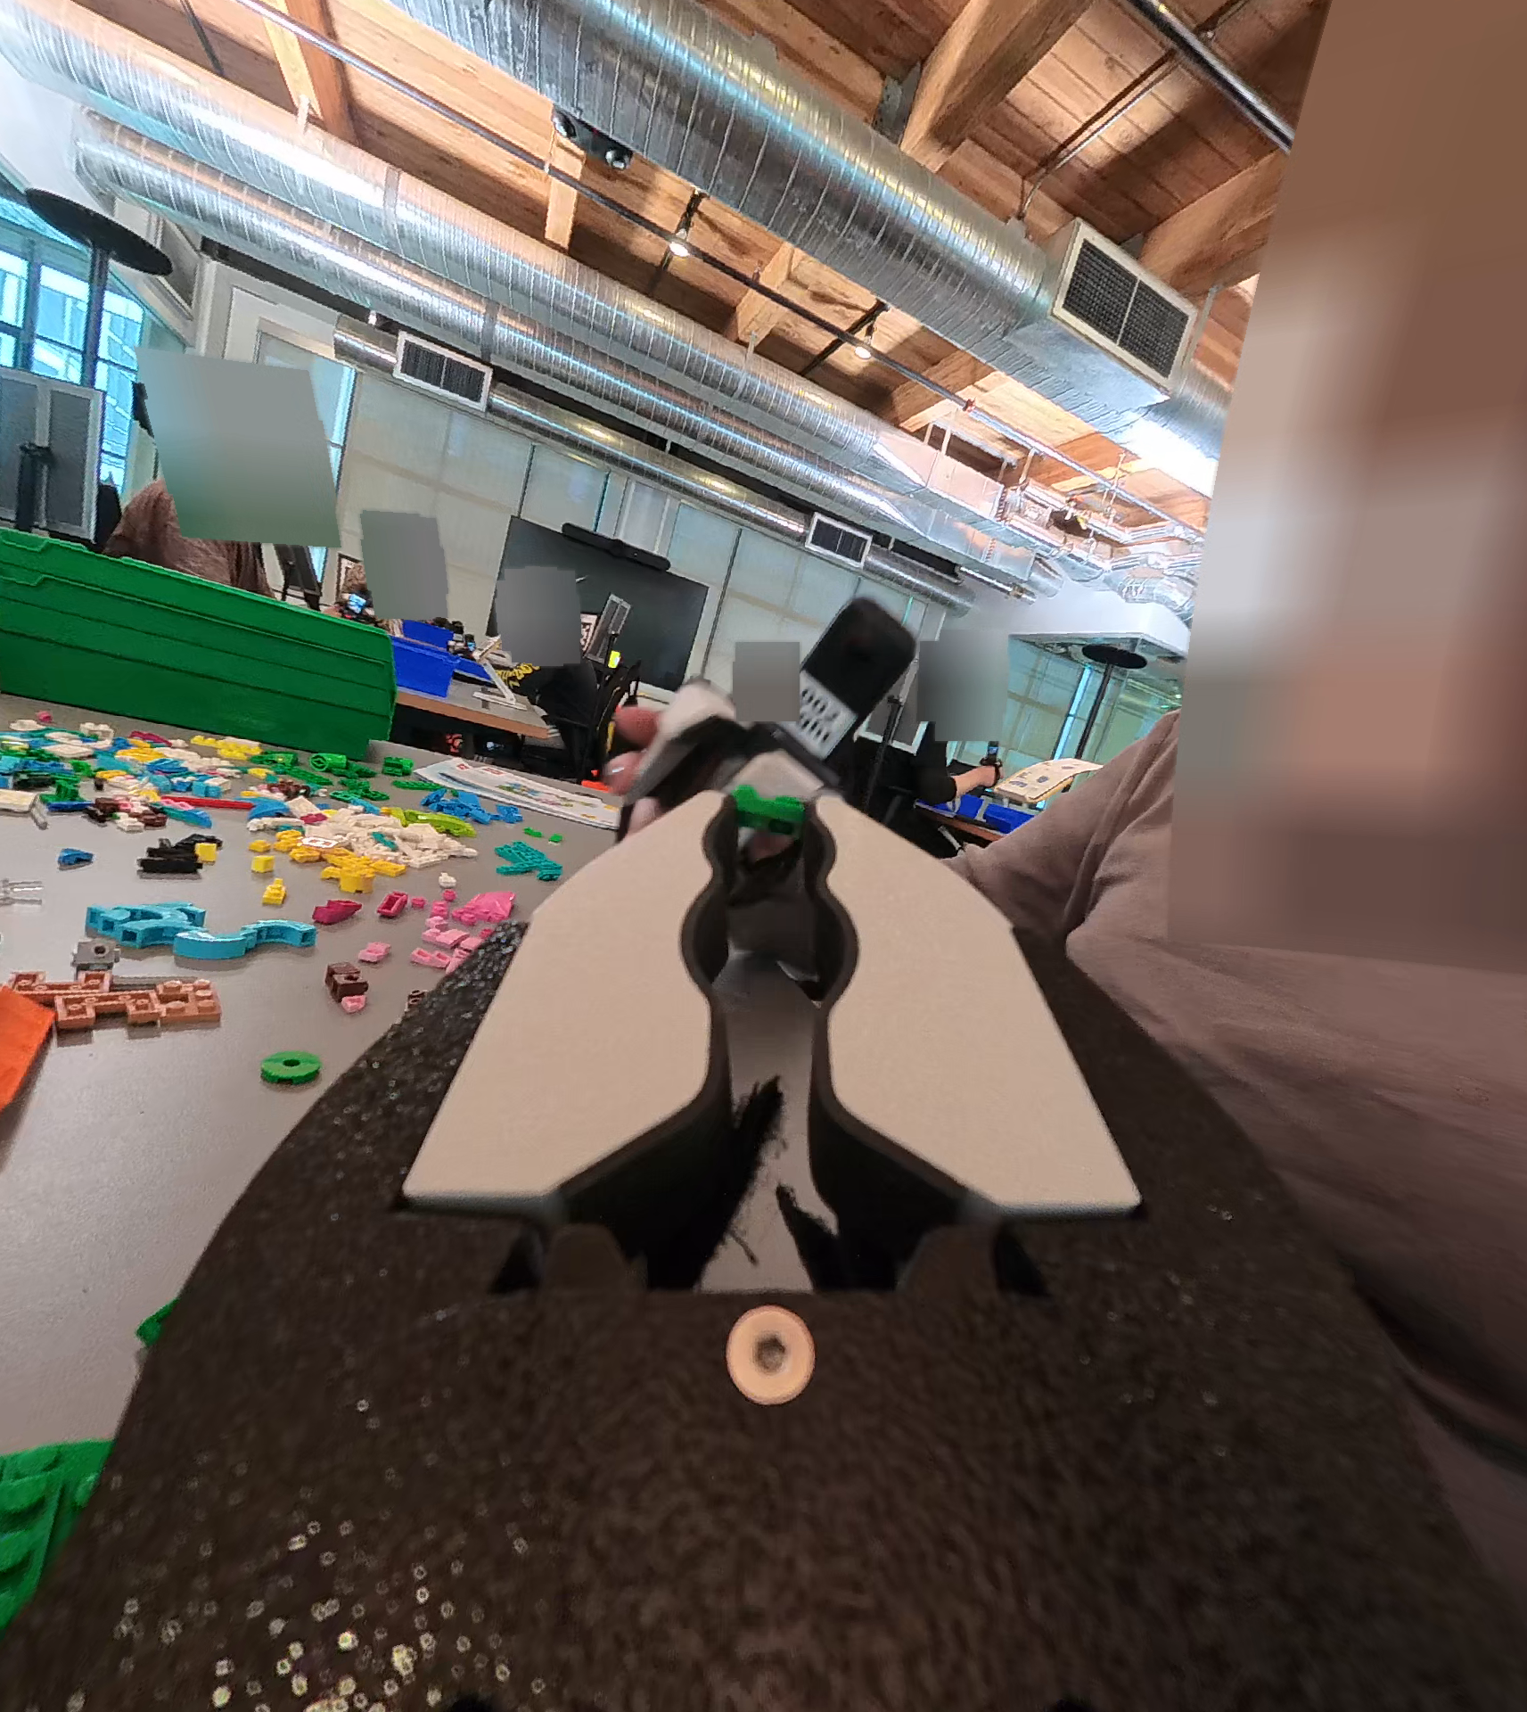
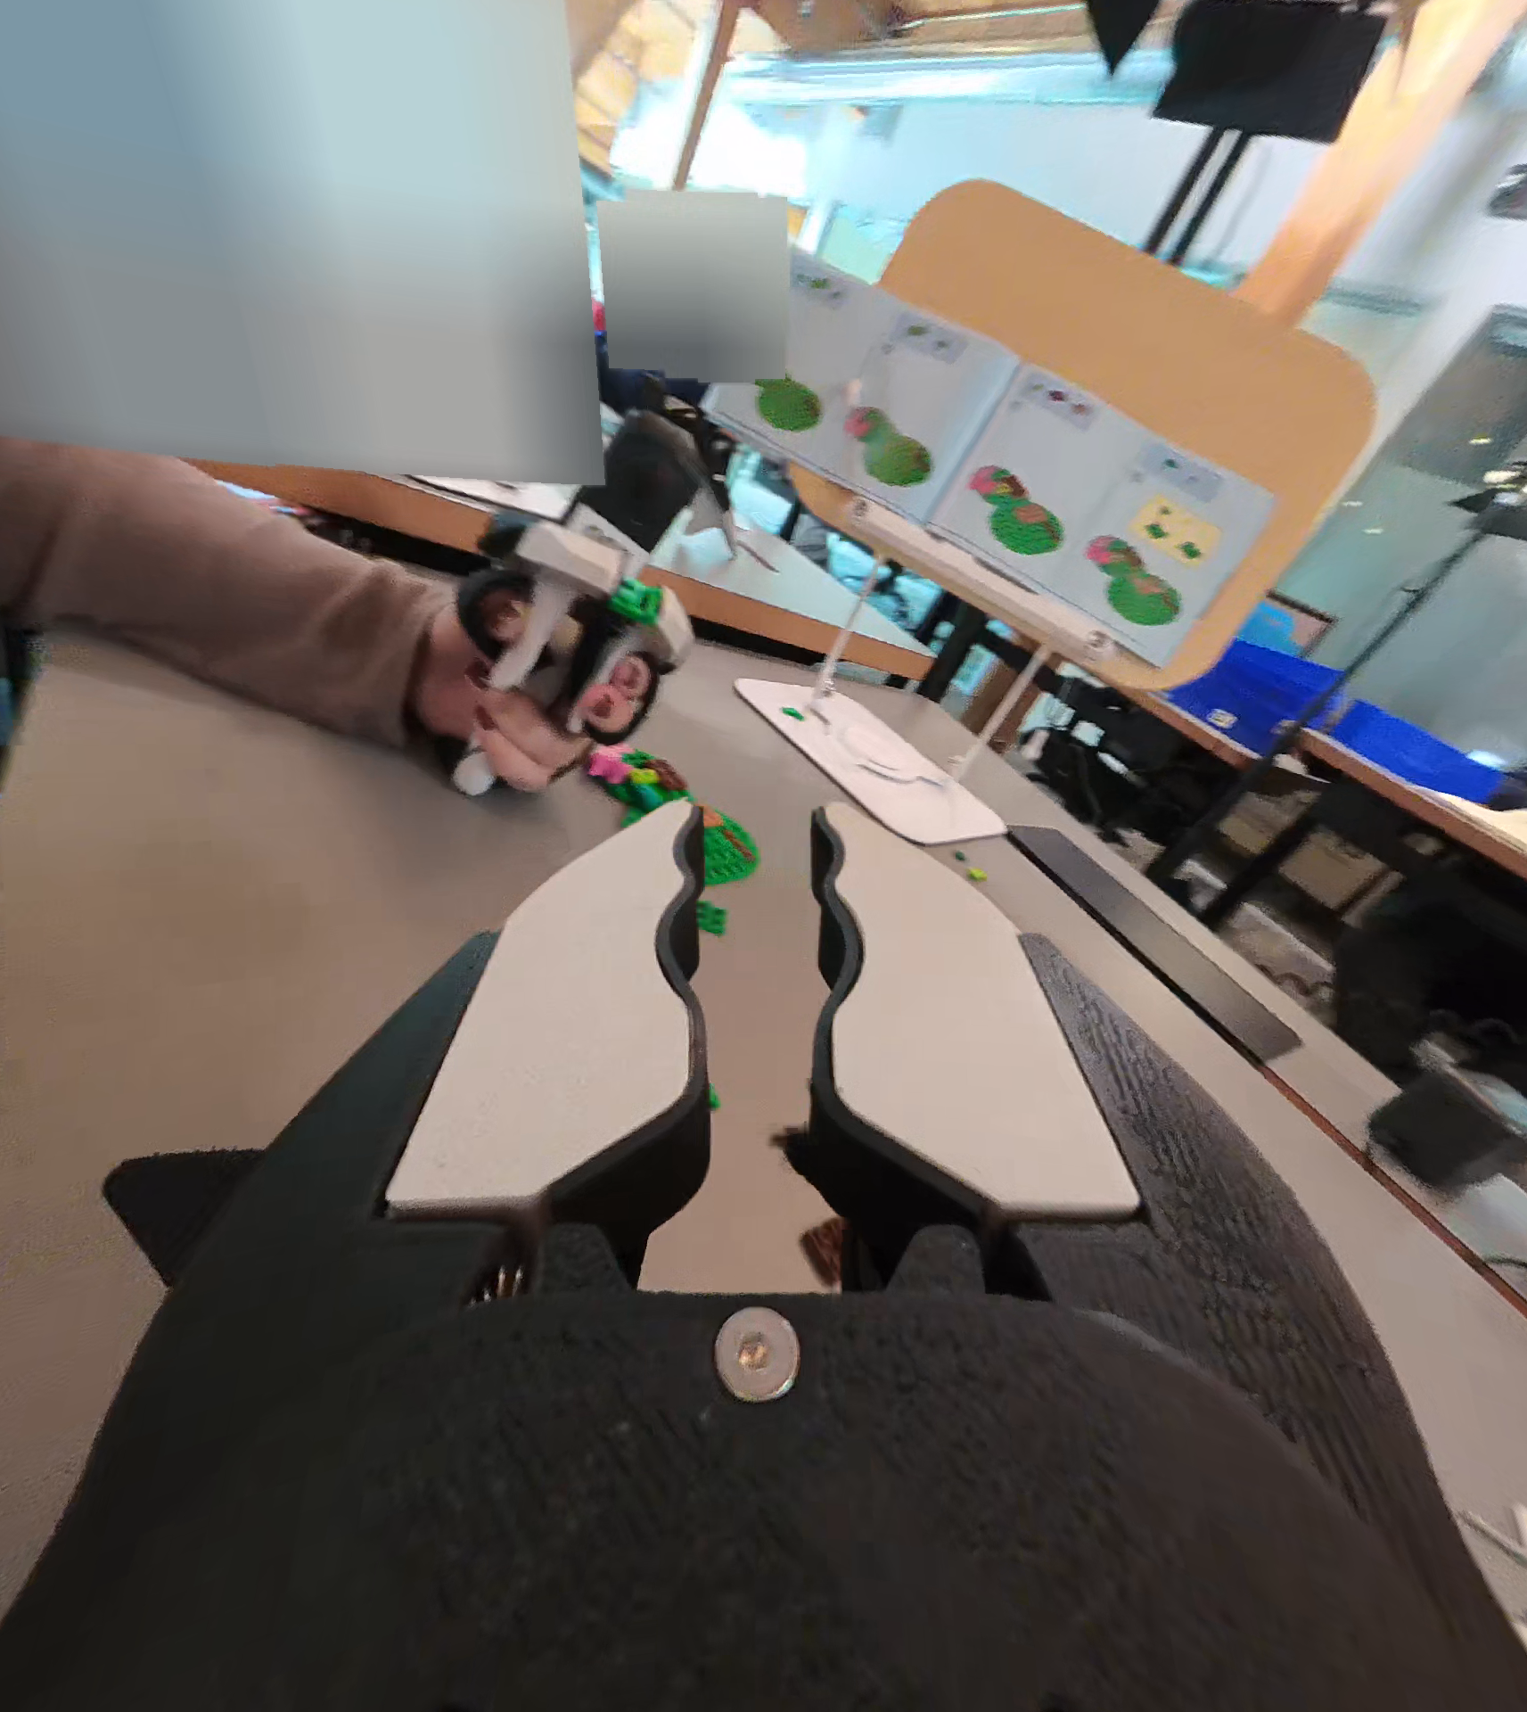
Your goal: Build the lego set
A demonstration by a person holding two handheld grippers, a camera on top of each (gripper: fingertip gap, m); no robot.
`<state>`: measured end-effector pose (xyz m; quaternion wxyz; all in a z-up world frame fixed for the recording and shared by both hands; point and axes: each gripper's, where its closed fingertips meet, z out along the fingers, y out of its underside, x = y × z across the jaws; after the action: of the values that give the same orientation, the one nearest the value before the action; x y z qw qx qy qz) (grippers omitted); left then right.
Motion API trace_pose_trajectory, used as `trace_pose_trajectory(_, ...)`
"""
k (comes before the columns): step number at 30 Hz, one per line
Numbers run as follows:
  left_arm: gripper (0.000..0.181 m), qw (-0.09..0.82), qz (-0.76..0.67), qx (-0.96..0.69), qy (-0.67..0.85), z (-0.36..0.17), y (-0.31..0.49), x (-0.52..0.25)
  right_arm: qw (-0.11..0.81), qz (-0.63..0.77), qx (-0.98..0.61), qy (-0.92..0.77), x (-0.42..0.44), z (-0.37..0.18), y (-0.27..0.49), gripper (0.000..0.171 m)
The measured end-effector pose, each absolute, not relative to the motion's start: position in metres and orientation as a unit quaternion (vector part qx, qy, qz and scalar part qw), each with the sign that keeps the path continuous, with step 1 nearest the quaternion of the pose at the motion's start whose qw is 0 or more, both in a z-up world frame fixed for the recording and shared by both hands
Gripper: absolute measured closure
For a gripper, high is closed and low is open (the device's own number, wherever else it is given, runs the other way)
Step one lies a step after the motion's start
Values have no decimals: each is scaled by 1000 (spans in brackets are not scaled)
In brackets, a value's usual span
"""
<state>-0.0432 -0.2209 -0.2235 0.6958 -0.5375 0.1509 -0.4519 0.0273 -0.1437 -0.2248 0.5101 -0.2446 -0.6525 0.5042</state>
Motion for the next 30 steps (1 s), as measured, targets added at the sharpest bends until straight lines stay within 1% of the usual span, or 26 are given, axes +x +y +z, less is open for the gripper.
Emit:
trace_pose_trajectory(4,168,691,-460,-535,155,-223,-221,-42,574,497,-261,-596,15,-234,-125,151)
trace_pose_trajectory(9,169,693,-465,-529,155,-222,-223,-43,610,464,-252,-591,7,-242,-124,152)
trace_pose_trajectory(13,169,696,-462,-527,155,-222,-224,-44,610,443,-253,-607,-1,-252,-124,153)
trace_pose_trajectory(21,168,699,-455,-531,150,-222,-221,-44,650,399,-230,-604,-1,-251,-125,154)
trace_pose_trajectory(30,168,705,-450,-527,150,-222,-222,-45,676,373,-254,-583,4,-246,-109,155)
